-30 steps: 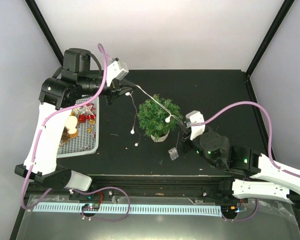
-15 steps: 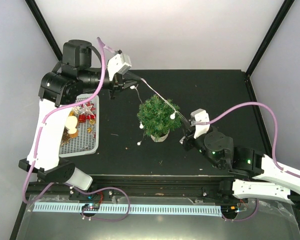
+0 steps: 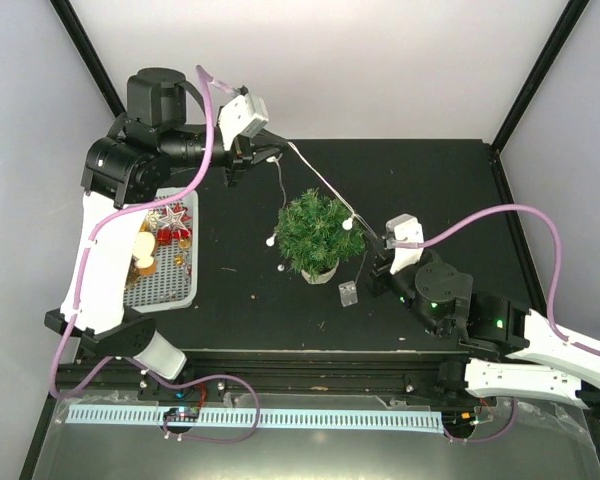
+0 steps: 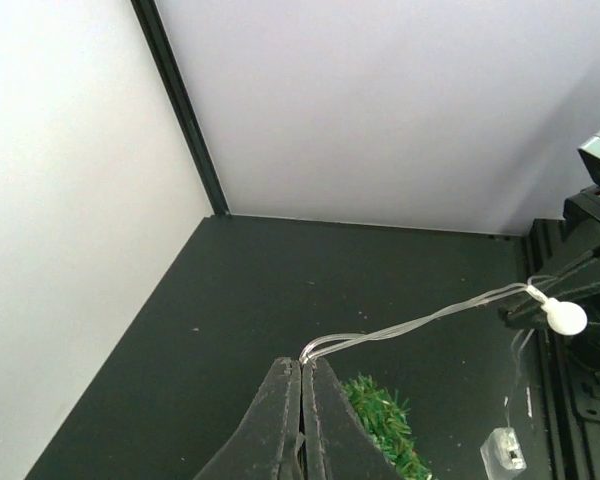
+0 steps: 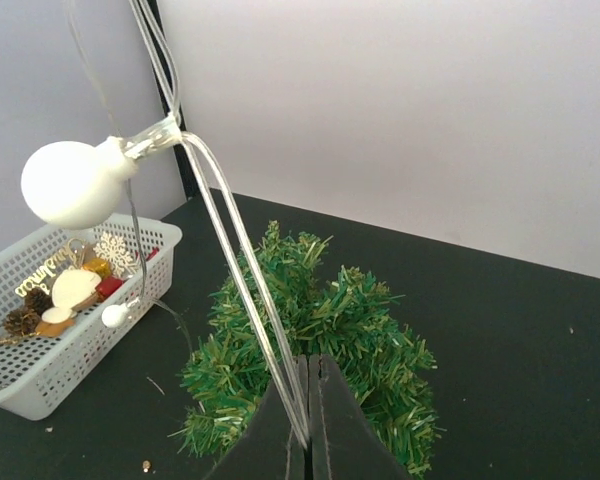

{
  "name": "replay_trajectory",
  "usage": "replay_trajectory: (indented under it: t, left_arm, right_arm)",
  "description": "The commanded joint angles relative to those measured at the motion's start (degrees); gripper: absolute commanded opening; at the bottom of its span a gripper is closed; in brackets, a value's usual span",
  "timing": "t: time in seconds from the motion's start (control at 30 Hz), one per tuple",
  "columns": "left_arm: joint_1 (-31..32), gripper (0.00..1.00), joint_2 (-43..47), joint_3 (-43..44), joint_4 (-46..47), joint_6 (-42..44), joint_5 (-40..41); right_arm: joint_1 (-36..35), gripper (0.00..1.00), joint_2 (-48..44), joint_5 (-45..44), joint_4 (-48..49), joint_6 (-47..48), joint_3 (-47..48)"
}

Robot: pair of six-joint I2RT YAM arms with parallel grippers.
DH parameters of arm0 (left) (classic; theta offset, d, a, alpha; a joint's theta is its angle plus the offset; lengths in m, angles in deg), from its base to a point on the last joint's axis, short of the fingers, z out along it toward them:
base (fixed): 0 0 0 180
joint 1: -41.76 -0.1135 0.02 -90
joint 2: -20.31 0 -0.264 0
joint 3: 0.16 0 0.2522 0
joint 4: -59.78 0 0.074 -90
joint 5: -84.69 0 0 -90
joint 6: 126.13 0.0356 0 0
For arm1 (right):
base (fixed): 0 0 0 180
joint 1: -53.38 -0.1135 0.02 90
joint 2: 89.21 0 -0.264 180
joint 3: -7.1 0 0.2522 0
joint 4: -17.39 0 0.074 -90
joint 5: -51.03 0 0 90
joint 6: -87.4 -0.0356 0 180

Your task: Decorate the small christmas tree

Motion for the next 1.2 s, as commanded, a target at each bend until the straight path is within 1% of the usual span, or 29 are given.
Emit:
replay_trajectory:
  t: [0.0, 0.07, 0.4, 0.57, 0.7, 0.9, 1.03, 1.17]
  left_arm:
    - [-1.0, 0.02, -0.7, 4.3, 11.0, -0.8, 6.4]
    - [-1.0, 0.01, -1.6, 4.6, 12.3, -0.8, 7.2]
    - [-0.9, 0.01, -5.9, 5.0, 20.1, -0.8, 14.6]
    - [-0.8, 0.02, -8.1, 5.1, 23.8, -0.9, 21.5]
    - [-0.8, 0.02, -9.6, 5.2, 26.4, -0.7, 25.9]
    - [-0.9, 0.01, -10.6, 5.5, 28.7, -1.2, 28.4]
    - [-0.9, 0.02, -11.5, 5.7, 29.8, -1.6, 30.8]
    - [-0.9, 0.04, -12.9, 6.1, 31.0, -1.9, 33.5]
  right_arm:
    - [-0.1, 0.01, -0.8, -4.8, -3.9, 1.0, -1.1]
    - [-0.2, 0.01, -0.6, -6.8, -4.2, 1.0, -1.3]
    - [-0.2, 0.01, 0.0, -9.3, -6.8, -0.4, -1.7]
    - [-0.1, 0.01, 1.1, -10.2, -7.6, -1.3, -1.6]
    - [-0.1, 0.01, 1.6, -12.8, -9.0, -2.4, -1.2]
    - [0.3, 0.01, 0.4, -17.0, -10.5, -3.8, -1.1]
    - [2.1, 0.01, 0.3, -18.8, -12.8, -6.3, -0.9]
    - [6.5, 0.01, 2.4, -16.3, -17.0, -10.3, 0.2]
